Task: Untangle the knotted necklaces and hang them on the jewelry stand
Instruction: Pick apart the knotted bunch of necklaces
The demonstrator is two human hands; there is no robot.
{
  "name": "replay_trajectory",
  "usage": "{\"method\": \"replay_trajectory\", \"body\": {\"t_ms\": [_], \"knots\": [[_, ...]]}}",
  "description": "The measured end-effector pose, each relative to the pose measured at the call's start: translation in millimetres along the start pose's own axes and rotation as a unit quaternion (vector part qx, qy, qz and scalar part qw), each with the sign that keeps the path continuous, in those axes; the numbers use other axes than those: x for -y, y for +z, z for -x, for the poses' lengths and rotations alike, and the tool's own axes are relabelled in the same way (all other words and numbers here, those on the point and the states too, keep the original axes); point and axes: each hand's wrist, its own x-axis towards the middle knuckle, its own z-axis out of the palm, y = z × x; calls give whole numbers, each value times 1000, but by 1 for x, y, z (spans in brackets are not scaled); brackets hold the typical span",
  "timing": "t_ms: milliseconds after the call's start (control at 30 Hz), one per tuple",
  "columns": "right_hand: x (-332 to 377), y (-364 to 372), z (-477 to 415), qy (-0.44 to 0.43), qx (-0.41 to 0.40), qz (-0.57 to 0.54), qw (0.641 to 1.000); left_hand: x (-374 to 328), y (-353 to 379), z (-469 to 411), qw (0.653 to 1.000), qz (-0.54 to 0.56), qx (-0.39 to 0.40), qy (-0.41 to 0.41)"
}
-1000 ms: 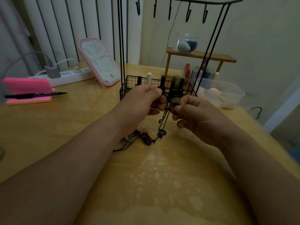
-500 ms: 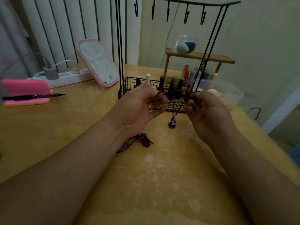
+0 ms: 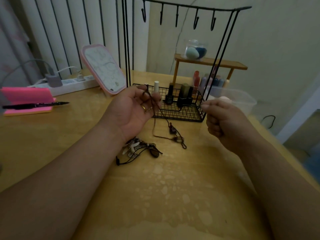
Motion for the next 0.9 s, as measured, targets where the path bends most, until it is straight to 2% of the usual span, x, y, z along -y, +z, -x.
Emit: {"method": "replay_trajectory", "body": {"t_ms": [67, 100, 300, 367, 500, 633, 733, 800, 900], "knots": [[-4, 13, 5, -24, -6, 153, 988, 2, 2, 1, 999, -27, 16, -12], [-7, 21, 8, -40, 5, 196, 980, 4, 3, 2, 999, -39, 23, -12], [-16, 52, 13, -116, 98, 340, 928, 7, 11, 8, 995, -57, 76, -14], [-19, 59, 13, -148, 105, 344, 921, 7, 15, 11, 994, -67, 87, -16], [-18, 60, 11, -161, 94, 268, 945, 7, 17, 12, 993, -76, 93, -5], [-8, 41, 9, -110, 30, 130, 985, 5, 15, 8, 979, -196, -7, 49], [2, 29, 8, -64, 47, -54, 995, 8, 13, 10, 921, -382, -33, 67], [8, 21, 7, -60, 46, -127, 989, 8, 13, 12, 861, -502, -7, 80], [15, 8, 4, -55, 26, -214, 975, 3, 12, 16, 788, -610, 54, 60]]}}
